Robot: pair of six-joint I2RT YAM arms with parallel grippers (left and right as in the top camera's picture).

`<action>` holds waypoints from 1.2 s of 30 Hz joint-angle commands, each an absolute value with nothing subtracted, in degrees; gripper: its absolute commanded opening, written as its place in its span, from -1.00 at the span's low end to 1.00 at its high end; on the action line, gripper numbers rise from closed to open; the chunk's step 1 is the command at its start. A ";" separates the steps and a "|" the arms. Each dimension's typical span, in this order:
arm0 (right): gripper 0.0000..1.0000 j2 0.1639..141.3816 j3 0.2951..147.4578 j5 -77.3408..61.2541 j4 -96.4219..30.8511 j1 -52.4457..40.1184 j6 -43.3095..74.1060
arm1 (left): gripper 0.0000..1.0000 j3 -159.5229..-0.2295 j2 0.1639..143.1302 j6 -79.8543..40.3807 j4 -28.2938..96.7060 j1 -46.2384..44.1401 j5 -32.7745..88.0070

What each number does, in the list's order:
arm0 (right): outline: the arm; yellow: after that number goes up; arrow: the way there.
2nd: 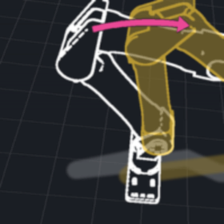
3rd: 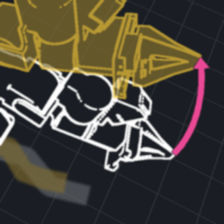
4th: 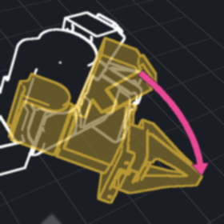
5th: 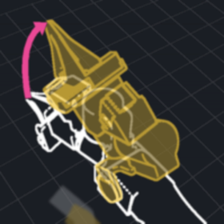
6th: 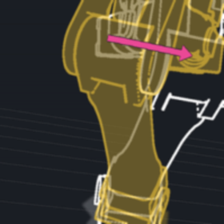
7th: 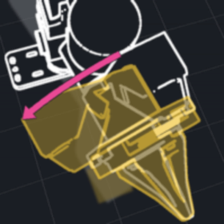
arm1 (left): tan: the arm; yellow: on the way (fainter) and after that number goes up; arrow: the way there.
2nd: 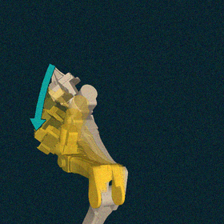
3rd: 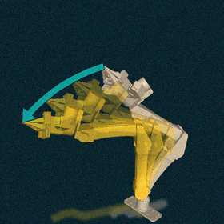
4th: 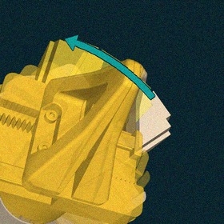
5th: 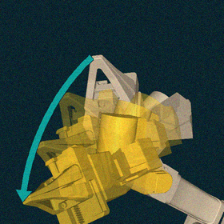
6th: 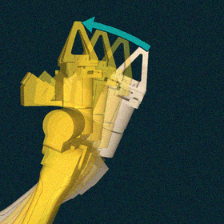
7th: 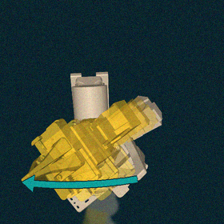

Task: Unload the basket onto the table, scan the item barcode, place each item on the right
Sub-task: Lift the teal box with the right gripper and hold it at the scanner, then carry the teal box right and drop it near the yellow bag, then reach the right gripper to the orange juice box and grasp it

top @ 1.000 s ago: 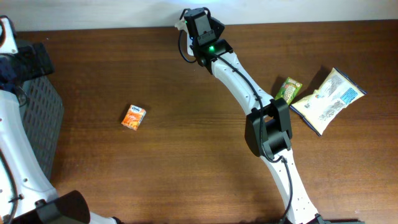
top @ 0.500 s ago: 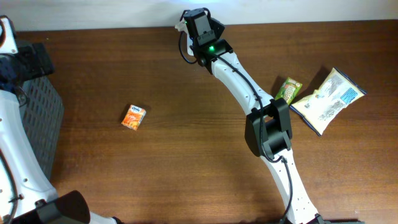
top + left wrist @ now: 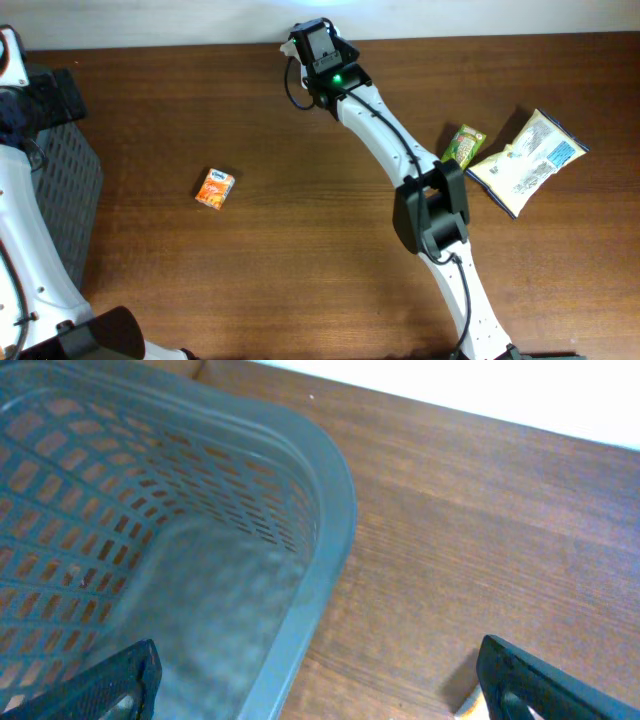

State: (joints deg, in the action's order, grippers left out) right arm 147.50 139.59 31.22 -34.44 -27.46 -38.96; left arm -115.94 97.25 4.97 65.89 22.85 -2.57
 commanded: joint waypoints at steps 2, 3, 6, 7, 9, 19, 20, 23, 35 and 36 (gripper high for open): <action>-0.92 129.95 139.90 18.59 -51.88 -25.65 -13.85 | 0.98 -116.62 96.97 5.50 65.78 23.05 -2.81; -0.92 126.91 139.90 15.27 -58.06 -24.34 -6.90 | 0.98 -116.62 96.97 5.50 65.78 23.05 -2.81; -0.91 122.83 139.90 7.75 -76.66 -18.13 9.10 | 0.98 -116.62 96.97 5.50 65.78 23.05 -2.81; -0.92 123.09 139.87 6.20 -82.26 -15.51 11.97 | 0.98 -116.62 96.97 5.50 65.78 23.05 -2.81; -0.92 125.05 139.59 5.28 -93.32 -9.37 16.32 | 0.98 -116.62 96.97 5.50 65.78 23.05 -2.81; -0.18 127.11 115.83 2.35 -89.47 10.96 18.61 | 0.98 -116.62 96.97 5.50 65.78 23.05 -2.81; -0.05 127.09 116.77 0.75 -89.03 10.96 16.51 | 0.98 -116.62 96.97 5.50 65.78 23.05 -2.81; 0.33 127.02 125.23 -7.11 -90.02 8.84 10.09 | 0.98 -116.62 96.97 5.50 65.78 23.05 -2.81; 0.69 127.15 113.78 -32.21 -35.86 -32.75 24.60 | 0.98 -116.62 96.97 5.50 65.78 23.05 -2.81; 0.69 127.26 112.66 -27.46 -33.89 -35.18 25.08 | 0.98 -116.62 96.97 5.50 65.78 23.05 -2.81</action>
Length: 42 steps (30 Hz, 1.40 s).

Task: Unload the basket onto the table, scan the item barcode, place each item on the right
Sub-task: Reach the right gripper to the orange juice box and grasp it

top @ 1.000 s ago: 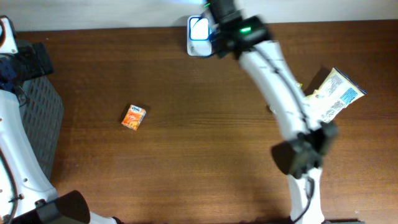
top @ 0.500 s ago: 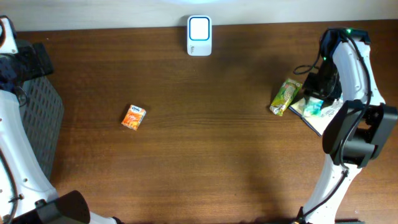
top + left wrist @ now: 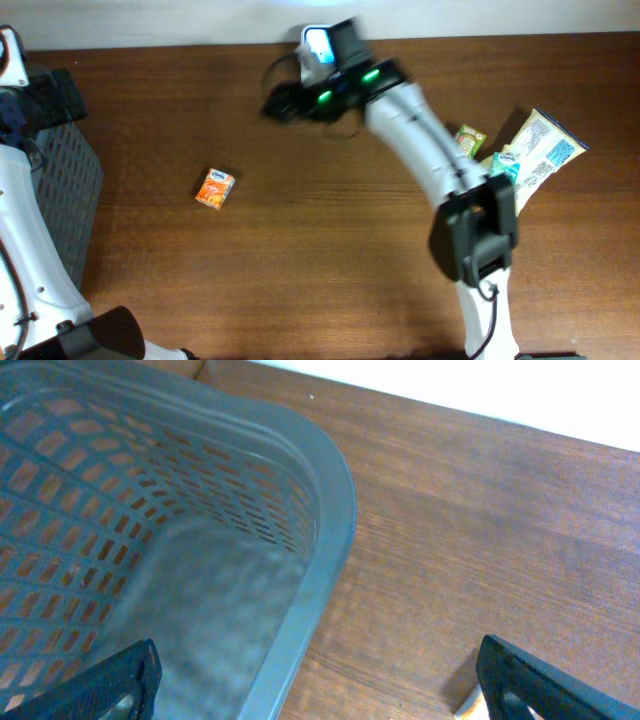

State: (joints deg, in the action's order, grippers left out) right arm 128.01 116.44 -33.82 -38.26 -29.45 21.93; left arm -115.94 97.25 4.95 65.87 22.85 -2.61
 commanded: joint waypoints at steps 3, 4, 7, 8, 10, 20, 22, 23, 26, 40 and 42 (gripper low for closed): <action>0.64 130.43 111.87 -10.24 -30.68 -43.66 25.89 | 0.98 -116.62 96.97 5.50 65.78 23.05 -2.81; 0.62 131.83 111.87 -10.33 -29.58 -44.64 26.04 | 0.98 -116.62 96.97 5.50 65.78 23.05 -2.81; 0.45 135.37 111.96 -13.74 -28.21 -44.58 26.50 | 0.98 -116.62 96.97 5.52 65.78 23.05 -2.81; 0.44 135.72 111.96 -15.53 -27.49 -44.58 26.50 | 0.98 -116.62 96.97 5.50 65.78 23.05 -2.81; 0.43 138.45 111.96 -17.80 -25.65 -44.62 26.72 | 0.98 -116.62 96.97 5.50 65.78 23.05 -2.81; -0.67 140.99 112.09 -17.58 -27.79 -43.03 24.34 | 0.98 -116.62 96.97 5.50 65.78 23.05 -2.81; -0.90 138.41 112.20 -17.56 -32.71 -40.42 24.01 | 0.98 -116.62 96.97 5.50 65.78 23.05 -2.81; -0.92 137.19 112.20 -17.39 -35.27 -39.16 23.99 | 0.98 -116.62 96.97 5.50 65.78 23.05 -2.81; -0.92 131.15 112.20 -17.39 -50.28 -32.38 23.79 | 0.98 -116.62 96.97 5.50 65.78 23.05 -2.81; -0.33 127.81 106.43 -7.05 -87.68 -29.43 9.69 | 0.98 -116.62 96.97 5.50 65.78 23.05 -2.81; -0.92 127.81 102.91 -6.98 -85.36 -33.32 8.32 | 0.98 -116.62 96.97 5.50 65.78 23.05 -2.81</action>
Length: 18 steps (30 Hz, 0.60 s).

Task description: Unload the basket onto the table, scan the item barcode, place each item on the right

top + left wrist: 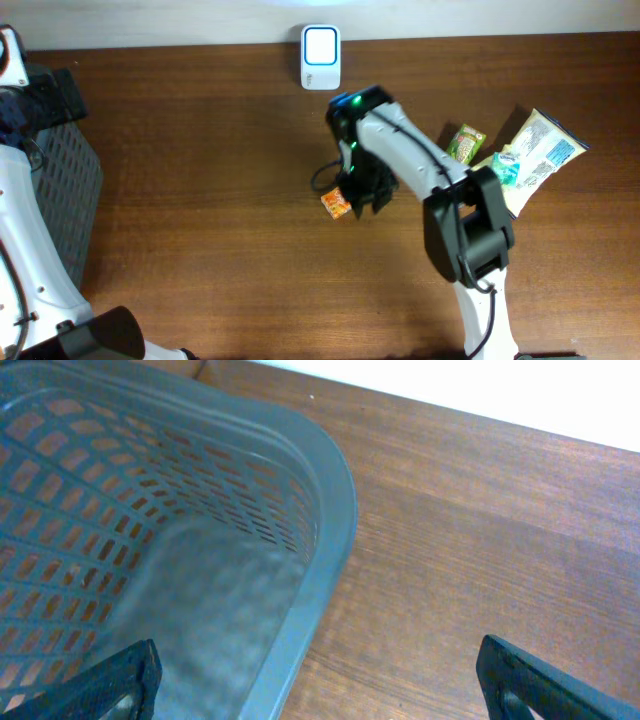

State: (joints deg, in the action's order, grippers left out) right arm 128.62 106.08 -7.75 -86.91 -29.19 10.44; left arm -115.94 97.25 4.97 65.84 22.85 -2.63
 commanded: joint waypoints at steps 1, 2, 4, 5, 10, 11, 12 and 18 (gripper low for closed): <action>-0.92 127.81 102.10 -6.98 -84.12 -34.68 8.34 | 0.98 -116.62 96.97 5.50 65.78 23.05 -2.81; -0.92 127.81 101.38 -6.66 -82.37 -36.23 8.32 | 0.98 -116.62 96.97 5.50 65.78 23.05 -2.81; -0.92 127.81 101.14 -1.56 -78.24 -38.61 8.36 | 0.98 -116.62 96.97 5.50 65.78 23.11 -2.81; -0.92 127.81 101.14 1.72 -76.14 -39.07 8.36 | 0.98 -116.62 96.97 5.50 65.78 23.09 -2.81; -0.92 127.92 101.14 14.28 -64.23 -38.22 7.20 | 0.98 -116.62 96.97 5.50 65.78 23.05 -2.81; -0.92 127.98 101.14 14.20 -62.72 -37.93 5.67 | 0.98 -116.62 96.97 5.50 65.78 23.05 -2.81; -0.92 127.98 101.14 14.20 -60.01 -37.47 3.75 | 0.98 -116.62 96.97 5.50 65.78 23.05 -2.81; -0.79 127.98 101.14 12.38 -46.89 -32.40 18.96 | 0.98 -116.62 96.97 5.50 65.78 23.05 -2.81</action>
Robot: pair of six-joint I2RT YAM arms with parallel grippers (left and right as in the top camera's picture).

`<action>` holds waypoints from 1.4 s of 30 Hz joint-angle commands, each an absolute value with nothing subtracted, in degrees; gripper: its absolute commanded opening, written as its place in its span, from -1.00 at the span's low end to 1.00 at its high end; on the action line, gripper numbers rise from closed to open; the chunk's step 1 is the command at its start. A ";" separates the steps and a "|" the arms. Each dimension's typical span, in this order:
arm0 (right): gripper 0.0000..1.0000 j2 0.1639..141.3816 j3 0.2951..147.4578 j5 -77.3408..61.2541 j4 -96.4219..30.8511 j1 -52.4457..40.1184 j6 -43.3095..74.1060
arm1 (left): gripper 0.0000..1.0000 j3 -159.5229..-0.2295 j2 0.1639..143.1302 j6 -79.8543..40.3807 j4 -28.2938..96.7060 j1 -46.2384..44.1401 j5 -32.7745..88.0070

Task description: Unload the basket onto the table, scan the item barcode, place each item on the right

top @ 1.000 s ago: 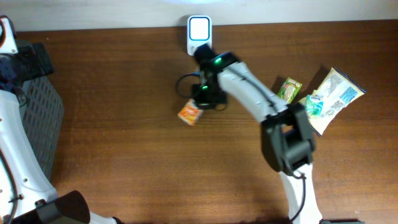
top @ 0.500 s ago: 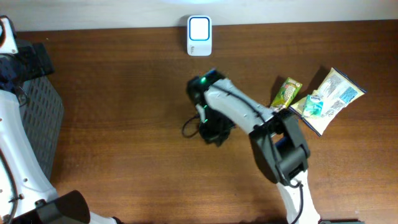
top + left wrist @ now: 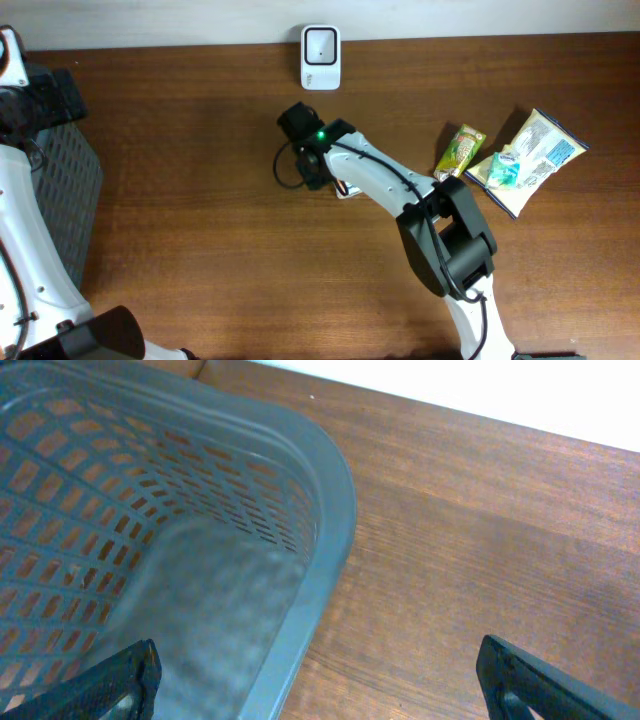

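Note:
The white scanner (image 3: 320, 45) stands at the table's back edge. My right gripper (image 3: 325, 182) sits in front of it, a little left of centre, its green light on. Only a white-and-orange corner of the small orange box (image 3: 344, 190) peeks out beside the gripper; the arm hides the rest, and the gripper appears shut on it. My left gripper (image 3: 320, 695) is open at the far left, straddling the rim of the grey basket (image 3: 335, 510), with nothing between its fingers.
A green snack packet (image 3: 460, 148) and a white-and-blue bag (image 3: 528, 160) lie at the right. The grey basket (image 3: 65, 190) stands at the left edge. A black cable loop (image 3: 285, 165) hangs by the right wrist.
My right gripper and the orange box have moved up and left from mid-table, nearer the scanner. The box now shows only a corner. The left arm has not moved.
The right gripper was first over the scanner at the back, with the orange box lying left of centre. Then it was just left of the scanner, the box untouched. Later the box was at the gripper at mid-table, and now it is closer to the scanner.

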State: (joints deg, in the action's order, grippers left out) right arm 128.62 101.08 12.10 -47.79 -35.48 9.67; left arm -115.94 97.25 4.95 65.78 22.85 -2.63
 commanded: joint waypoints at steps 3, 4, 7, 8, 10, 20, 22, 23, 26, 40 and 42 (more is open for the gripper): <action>-0.46 126.26 104.31 -0.30 -52.21 -27.05 18.98 | 0.98 -116.62 96.97 5.50 65.78 23.05 -2.81; -0.37 124.49 105.27 -3.60 -53.78 -25.08 18.98 | 0.98 -116.62 96.97 5.52 65.78 23.05 -2.81; 0.13 118.74 105.45 -10.33 -58.96 -18.90 19.03 | 0.98 -116.62 96.97 5.50 65.78 23.05 -2.81; 0.20 118.30 105.45 -12.19 -61.67 -17.06 20.53 | 0.98 -116.62 96.97 5.50 65.78 23.05 -2.81; 0.15 118.69 104.84 -16.36 -67.20 -14.41 21.52 | 0.98 -116.62 96.97 5.50 65.78 23.05 -2.81; -0.92 118.76 81.69 -13.47 -49.69 -18.33 26.20 | 0.98 -116.62 96.97 5.50 65.78 23.05 -2.81; -0.92 118.76 81.43 -10.63 -45.47 -18.33 26.89 | 0.98 -116.62 96.97 5.50 65.78 23.05 -2.81; -0.92 118.76 81.43 -10.26 -42.33 -18.31 26.87 | 0.98 -116.62 96.97 5.50 65.78 23.05 -2.81; -0.92 118.76 81.43 -10.28 -33.52 -18.26 24.88 | 0.98 -116.62 96.97 5.50 65.78 23.05 -2.81; 0.12 119.50 81.89 -34.92 -34.35 -14.50 21.47 | 0.98 -116.62 96.97 5.50 65.78 23.05 -2.81; 0.07 121.56 81.89 -34.13 -32.51 -17.26 23.88 | 0.98 -116.62 96.97 5.50 65.78 23.05 -2.81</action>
